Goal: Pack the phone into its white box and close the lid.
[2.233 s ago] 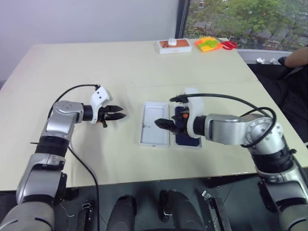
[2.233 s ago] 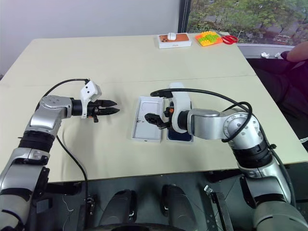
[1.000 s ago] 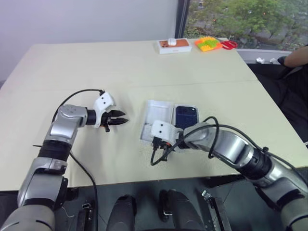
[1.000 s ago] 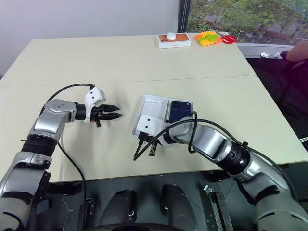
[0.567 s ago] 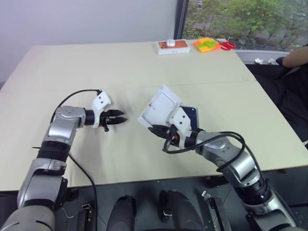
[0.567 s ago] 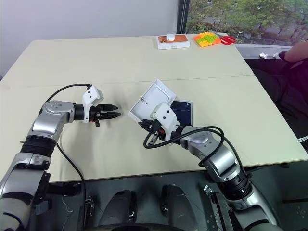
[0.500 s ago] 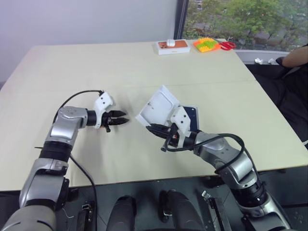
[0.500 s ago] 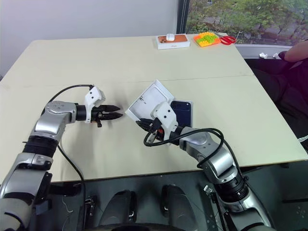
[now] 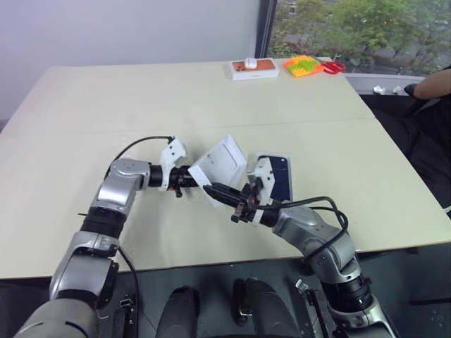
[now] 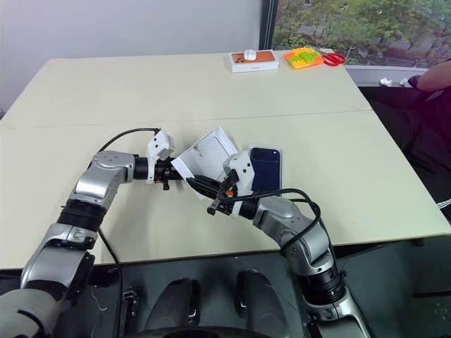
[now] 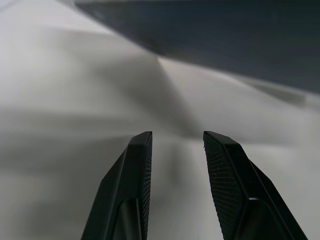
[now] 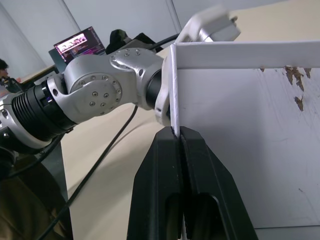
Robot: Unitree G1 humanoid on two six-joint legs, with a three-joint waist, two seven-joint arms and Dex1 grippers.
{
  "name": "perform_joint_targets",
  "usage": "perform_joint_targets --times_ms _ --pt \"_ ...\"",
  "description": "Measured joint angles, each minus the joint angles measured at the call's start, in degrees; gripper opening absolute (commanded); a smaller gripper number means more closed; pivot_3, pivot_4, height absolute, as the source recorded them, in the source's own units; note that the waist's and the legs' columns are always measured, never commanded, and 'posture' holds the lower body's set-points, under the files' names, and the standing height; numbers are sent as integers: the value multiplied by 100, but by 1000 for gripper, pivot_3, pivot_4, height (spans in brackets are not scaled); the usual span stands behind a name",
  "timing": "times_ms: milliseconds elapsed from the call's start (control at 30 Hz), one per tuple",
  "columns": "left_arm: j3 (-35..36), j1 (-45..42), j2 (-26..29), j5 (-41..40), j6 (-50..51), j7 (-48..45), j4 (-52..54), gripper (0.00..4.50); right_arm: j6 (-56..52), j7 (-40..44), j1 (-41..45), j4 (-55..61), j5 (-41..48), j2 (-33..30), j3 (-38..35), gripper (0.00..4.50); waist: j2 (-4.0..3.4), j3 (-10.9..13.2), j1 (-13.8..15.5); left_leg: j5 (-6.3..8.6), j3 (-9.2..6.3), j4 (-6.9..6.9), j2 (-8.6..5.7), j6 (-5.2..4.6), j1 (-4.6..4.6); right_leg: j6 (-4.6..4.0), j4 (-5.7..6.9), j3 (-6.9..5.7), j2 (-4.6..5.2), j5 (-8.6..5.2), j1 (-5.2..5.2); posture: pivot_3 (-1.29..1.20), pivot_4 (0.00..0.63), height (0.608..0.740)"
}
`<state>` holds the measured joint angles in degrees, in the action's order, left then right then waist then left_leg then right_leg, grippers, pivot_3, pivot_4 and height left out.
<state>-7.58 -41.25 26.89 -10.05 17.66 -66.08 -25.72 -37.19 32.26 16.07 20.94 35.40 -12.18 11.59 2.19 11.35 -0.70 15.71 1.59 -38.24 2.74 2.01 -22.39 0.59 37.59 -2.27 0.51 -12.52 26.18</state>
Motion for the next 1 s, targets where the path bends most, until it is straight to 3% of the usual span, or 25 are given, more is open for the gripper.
perform_joint_targets --times_ms 167,267,433,733,1000 --pt "0 -52 -136 -68 61 27 1 1693 -146 -36 -22 -7 236 104 -197 36 0 0 -11 0 -1 1 0 0 1 0 0 0 -1 0 0 0 150 740" --pt "1 -86 -217 -72 82 39 -1 1693 -250 -61 -37 -27 321 98 -302 979 0 0 -2 0 -2 0 1 0 2 0 1 0 -1 0 -1 0 150 740" --pt "9 -193 -299 -73 81 120 -16 1693 -380 -52 -131 -35 351 -16 -294 3455 0 0 -5 0 -1 0 -1 0 2 0 1 1 0 0 -2 0 150 740" --pt "7 -215 -449 -215 179 71 99 1693 -377 -57 -131 36 149 -393 -285 3455 0 0 -9 0 -2 1 0 0 3 0 1 1 -2 0 -2 0 150 740" --pt "-80 2 -484 -333 418 -63 709 1693 -576 -178 -130 426 169 -960 -752 3455 0 0 -3 0 -1 1 -2 0 4 1 0 2 0 -1 -5 0 150 740"
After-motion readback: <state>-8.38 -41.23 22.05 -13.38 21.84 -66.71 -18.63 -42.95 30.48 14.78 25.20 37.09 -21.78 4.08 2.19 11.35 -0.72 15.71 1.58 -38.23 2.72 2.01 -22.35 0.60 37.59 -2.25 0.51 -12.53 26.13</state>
